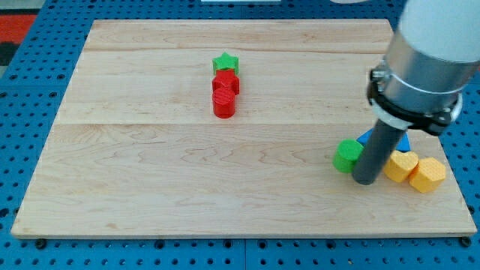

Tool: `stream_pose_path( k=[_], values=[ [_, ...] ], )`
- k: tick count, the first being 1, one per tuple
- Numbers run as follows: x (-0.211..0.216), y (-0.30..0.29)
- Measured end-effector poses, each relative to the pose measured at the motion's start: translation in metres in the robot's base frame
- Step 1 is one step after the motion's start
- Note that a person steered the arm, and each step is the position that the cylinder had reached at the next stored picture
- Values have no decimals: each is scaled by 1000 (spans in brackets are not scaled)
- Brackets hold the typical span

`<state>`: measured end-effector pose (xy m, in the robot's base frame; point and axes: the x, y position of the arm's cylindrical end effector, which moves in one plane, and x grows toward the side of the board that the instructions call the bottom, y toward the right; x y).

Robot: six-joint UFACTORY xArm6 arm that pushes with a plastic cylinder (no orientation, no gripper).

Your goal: Move the green circle into the red circle

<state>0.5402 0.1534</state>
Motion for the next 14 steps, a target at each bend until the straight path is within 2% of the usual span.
stream_pose_path(
  k=[2, 5, 8, 9, 11, 13, 14],
  values=[
    [-6, -19],
    [-10, -2],
    [-50, -62],
    [-54, -64],
    [-72, -64],
    [-74, -27],
    [-94, -21]
  ],
)
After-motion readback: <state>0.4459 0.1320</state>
